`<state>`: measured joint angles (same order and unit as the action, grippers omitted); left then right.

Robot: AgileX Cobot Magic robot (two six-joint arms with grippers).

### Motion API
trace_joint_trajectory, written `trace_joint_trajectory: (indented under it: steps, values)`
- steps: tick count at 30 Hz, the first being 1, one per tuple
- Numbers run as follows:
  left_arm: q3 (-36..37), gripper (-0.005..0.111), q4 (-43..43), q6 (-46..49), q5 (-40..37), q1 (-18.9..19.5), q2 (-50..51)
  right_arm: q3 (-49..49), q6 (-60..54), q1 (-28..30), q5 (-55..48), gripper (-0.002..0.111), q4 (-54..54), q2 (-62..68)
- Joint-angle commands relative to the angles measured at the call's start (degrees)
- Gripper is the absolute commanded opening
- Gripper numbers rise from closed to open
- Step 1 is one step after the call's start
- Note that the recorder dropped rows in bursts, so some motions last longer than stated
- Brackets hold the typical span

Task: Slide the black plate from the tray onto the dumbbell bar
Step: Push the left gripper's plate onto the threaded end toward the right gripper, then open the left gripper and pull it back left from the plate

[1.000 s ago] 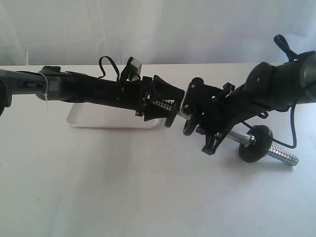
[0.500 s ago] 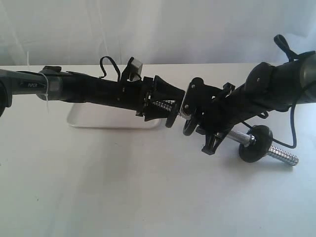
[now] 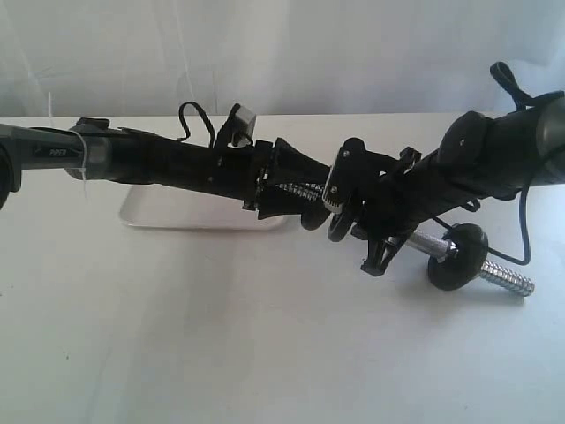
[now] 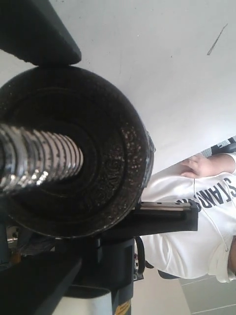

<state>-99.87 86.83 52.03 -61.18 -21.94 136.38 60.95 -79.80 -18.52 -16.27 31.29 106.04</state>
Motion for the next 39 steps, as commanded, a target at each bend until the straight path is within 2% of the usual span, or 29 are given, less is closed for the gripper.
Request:
trace_joint_trajectory:
  steps: [1, 7, 22, 29, 35, 37, 39]
  values:
    - [-0.26, 0.105, 3.50, 0.58, -5.71, 0.30, -1.03, 1.87, 0.59, 0.32, 7.42, 0.000, 2.31, -3.26]
    - [-0.26, 0.105, 4.03, 0.58, -8.79, 1.41, -1.08, 1.87, 0.59, 0.32, 7.42, 0.000, 2.31, -3.26]
    - [-0.26, 0.105, 2.21, 0.70, -8.79, 3.72, -1.08, 1.87, 0.59, 0.32, 7.42, 0.000, 2.31, -3.26]
    - [-0.26, 0.105, 1.58, 0.70, -8.79, 6.46, -1.08, 1.87, 0.59, 0.32, 7.31, 0.000, 2.31, -3.26]
    - [-0.26, 0.105, -3.89, 0.00, -8.79, 9.55, -1.08, 1.87, 0.11, 0.32, 7.18, 0.000, 2.16, -3.26]
    - [-0.26, 0.099, -5.11, -1.03, -8.79, 10.62, -1.08, 1.87, 0.00, 0.32, 7.18, 0.000, 1.40, -3.26]
    - [-0.26, 0.086, -5.35, -1.03, -8.79, 11.73, -1.08, 1.87, 0.00, 0.32, 6.95, 0.000, 1.30, -3.26]
